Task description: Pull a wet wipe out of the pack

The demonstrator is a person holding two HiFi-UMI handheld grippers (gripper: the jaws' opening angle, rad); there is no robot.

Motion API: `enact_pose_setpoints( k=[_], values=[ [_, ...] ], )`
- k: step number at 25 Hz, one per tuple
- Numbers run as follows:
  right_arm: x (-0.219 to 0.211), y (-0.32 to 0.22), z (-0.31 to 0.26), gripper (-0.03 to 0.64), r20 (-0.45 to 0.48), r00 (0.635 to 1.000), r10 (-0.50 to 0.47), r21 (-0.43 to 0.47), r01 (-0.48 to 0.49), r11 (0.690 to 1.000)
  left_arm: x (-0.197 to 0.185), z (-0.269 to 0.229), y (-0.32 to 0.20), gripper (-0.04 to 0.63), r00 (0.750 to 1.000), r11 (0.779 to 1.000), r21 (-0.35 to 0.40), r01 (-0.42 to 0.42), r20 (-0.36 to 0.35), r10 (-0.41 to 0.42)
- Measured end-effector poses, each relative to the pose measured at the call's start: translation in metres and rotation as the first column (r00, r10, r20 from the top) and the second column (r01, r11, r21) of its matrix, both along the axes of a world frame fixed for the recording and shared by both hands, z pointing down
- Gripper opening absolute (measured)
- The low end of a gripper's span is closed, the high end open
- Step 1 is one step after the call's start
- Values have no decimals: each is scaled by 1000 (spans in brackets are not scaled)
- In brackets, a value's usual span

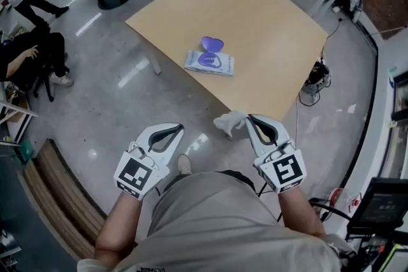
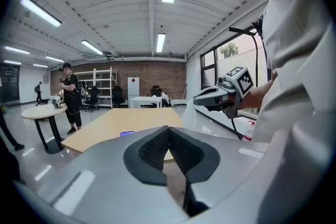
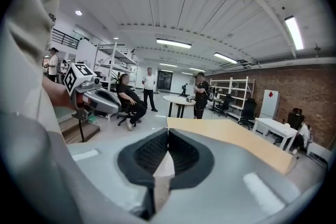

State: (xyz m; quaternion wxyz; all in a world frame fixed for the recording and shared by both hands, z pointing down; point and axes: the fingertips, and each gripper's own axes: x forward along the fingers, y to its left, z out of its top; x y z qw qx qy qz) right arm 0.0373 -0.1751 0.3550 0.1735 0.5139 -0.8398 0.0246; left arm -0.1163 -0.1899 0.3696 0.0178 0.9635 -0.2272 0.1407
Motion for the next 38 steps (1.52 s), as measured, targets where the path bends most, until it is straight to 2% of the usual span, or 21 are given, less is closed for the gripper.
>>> enact_pose_setpoints(
  k=[2, 7, 11, 17, 22, 24, 29, 35, 38],
  values=[
    [11, 21, 0, 3, 1, 999, -39, -3, 39, 999, 18, -1, 19, 6, 1000, 1000, 14, 21, 18, -21],
    [55, 80, 4, 3, -9, 991, -133, -11, 133, 991, 82, -7, 79, 6, 998, 998, -12, 60, -32, -60],
    [93, 121, 19, 3, -26, 982, -185, -5, 185, 983, 119, -5, 124, 6, 989, 989, -41, 144, -31, -145],
    [136, 183, 21, 3, -12, 968, -250, -9, 250, 968, 142, -3, 208, 6, 971, 966, -98, 238, 31, -236],
    [144, 218, 12, 3, 14, 973, -232, 3, 232, 973, 147, -12, 245, 6, 974, 973, -68, 220, 67, -216],
    [140, 231, 10, 3, 17, 974, -226, 3, 226, 974, 150, -21, 254, 6, 981, 979, -53, 194, 32, -193],
    [104, 265, -5, 3, 12, 975, -220, 23, 220, 975, 123, -38, 287, 6, 988, 989, -20, 149, -26, -150],
    [32, 313, -17, 3, 39, 980, -193, 26, 192, 981, 43, -44, 343, 6, 993, 993, 8, 120, -21, -119],
    [1, 339, -23, 3, 32, 982, -185, 32, 184, 982, 6, -42, 368, 6, 992, 992, -14, 123, -35, -124]
  ],
)
